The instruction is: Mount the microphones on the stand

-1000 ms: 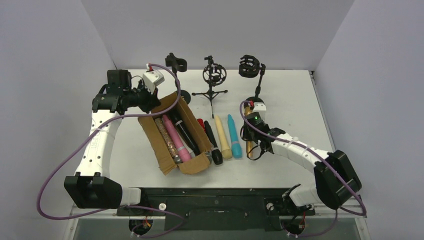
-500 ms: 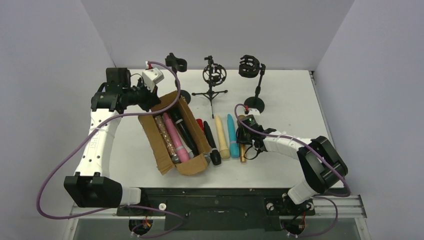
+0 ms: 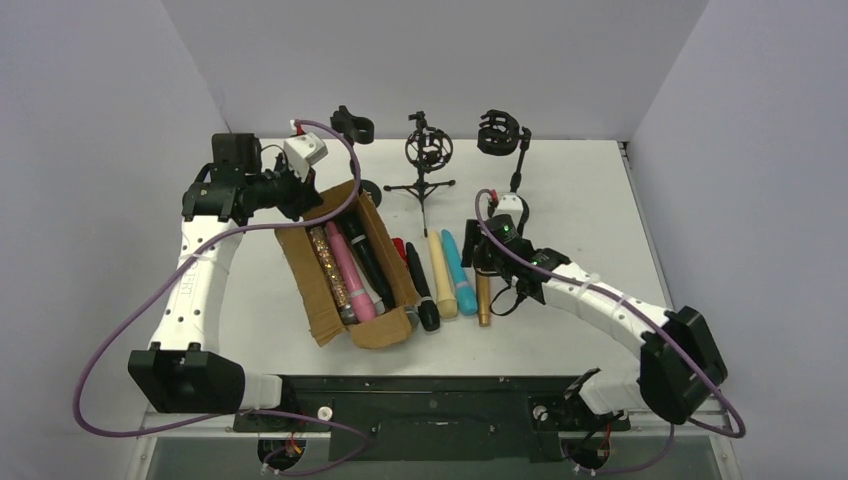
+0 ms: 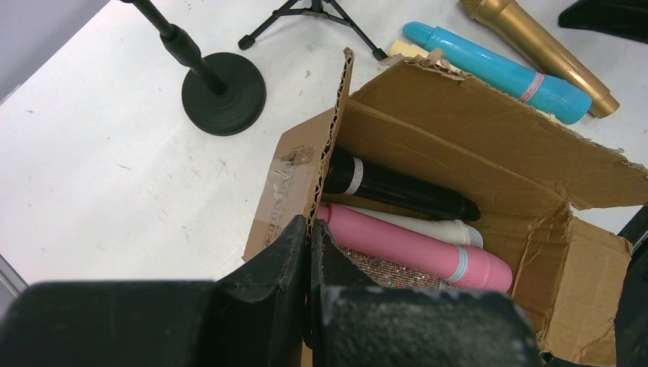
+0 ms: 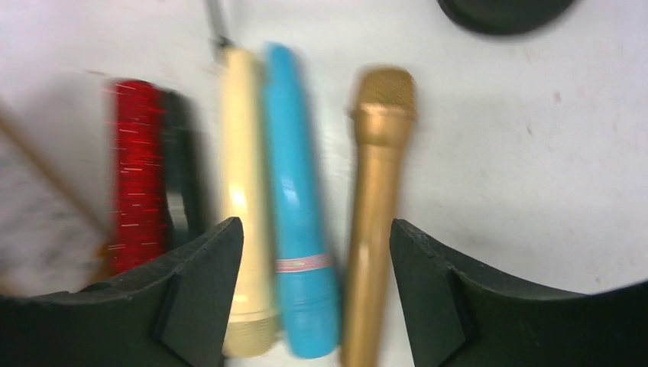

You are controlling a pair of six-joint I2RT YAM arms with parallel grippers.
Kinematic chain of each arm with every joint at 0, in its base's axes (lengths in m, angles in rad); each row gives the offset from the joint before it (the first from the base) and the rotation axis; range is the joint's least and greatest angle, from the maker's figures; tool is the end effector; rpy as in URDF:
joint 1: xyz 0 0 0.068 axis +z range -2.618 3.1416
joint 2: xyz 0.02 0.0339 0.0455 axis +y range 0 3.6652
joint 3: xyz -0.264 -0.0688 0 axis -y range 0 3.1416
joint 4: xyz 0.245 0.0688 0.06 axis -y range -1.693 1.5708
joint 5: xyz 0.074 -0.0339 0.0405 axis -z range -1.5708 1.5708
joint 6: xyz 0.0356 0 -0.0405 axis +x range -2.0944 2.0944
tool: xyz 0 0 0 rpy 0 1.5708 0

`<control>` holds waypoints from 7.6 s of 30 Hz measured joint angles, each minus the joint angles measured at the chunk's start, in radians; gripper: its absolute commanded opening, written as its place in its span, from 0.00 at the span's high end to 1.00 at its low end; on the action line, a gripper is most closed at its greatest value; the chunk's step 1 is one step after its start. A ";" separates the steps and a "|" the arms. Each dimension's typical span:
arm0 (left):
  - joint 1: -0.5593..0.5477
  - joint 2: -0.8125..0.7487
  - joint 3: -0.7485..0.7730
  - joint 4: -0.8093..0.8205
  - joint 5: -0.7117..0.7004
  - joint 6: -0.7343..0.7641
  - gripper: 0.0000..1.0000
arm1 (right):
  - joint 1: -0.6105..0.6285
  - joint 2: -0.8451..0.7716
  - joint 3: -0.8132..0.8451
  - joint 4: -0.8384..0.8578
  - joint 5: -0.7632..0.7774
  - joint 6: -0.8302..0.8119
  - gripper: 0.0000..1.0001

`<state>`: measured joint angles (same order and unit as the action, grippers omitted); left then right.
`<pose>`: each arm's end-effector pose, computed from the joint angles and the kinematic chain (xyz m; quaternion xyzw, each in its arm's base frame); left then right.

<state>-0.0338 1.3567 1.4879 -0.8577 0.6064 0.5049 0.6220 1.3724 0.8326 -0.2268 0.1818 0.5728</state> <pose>0.2753 -0.0296 0.3944 0.3496 0.8067 -0.1736 0.4438 0.2374 0.1623 0.2222 0.0130 0.9170 0.1502 0.3692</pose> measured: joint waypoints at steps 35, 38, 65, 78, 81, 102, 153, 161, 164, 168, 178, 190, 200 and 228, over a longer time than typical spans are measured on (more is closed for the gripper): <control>0.000 -0.014 -0.010 0.009 0.001 -0.002 1.00 | 0.548 0.611 0.787 -0.119 0.029 -0.274 0.38; 0.000 -0.016 -0.011 0.009 0.002 -0.002 1.00 | 0.529 0.650 0.795 -0.118 0.023 -0.274 0.40; 0.000 -0.031 -0.019 0.007 -0.004 0.029 1.00 | 0.523 0.248 0.598 -0.101 -0.029 -0.228 1.00; 0.000 -0.032 -0.020 0.006 -0.004 0.032 1.00 | 0.137 -0.184 0.071 -0.051 0.087 -0.112 1.00; 0.000 -0.033 -0.020 0.006 -0.004 0.032 1.00 | 0.032 -0.189 -0.040 -0.058 0.117 -0.089 1.00; 0.000 -0.033 -0.025 0.006 -0.004 0.032 1.00 | -0.054 0.050 -0.178 0.063 0.100 -0.019 0.41; 0.000 -0.033 -0.025 0.009 0.002 0.005 1.00 | 0.502 0.634 0.724 -0.055 0.089 -0.249 0.62; 0.000 -0.034 -0.025 0.008 0.003 0.006 1.00 | 0.498 0.687 0.765 -0.049 0.075 -0.248 0.61; 0.000 -0.034 -0.025 0.008 0.004 0.006 1.00 | 0.499 0.703 0.768 -0.048 0.070 -0.248 0.57; -0.002 -0.034 -0.025 0.008 0.004 0.006 1.00 | 0.503 0.719 0.787 -0.063 0.079 -0.249 0.53; -0.001 -0.034 -0.025 0.007 -0.014 0.023 1.00 | 0.514 0.773 0.855 -0.074 0.137 -0.250 0.44; 0.001 -0.035 -0.025 0.005 -0.019 0.031 1.00 | 0.518 0.779 0.835 -0.037 0.147 -0.252 0.97; 0.000 -0.044 -0.025 0.005 -0.019 0.041 1.00 | 0.523 0.687 0.801 -0.076 0.134 -0.275 1.00; 0.000 -0.061 -0.025 0.013 -0.026 0.058 1.00 | 0.502 -0.107 0.328 -0.151 0.301 -0.243 1.00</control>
<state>-0.0338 1.2957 1.4631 -0.8448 0.5800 0.5629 1.1240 1.2652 1.1606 -0.3779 0.4828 0.3302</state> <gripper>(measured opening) 0.007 0.324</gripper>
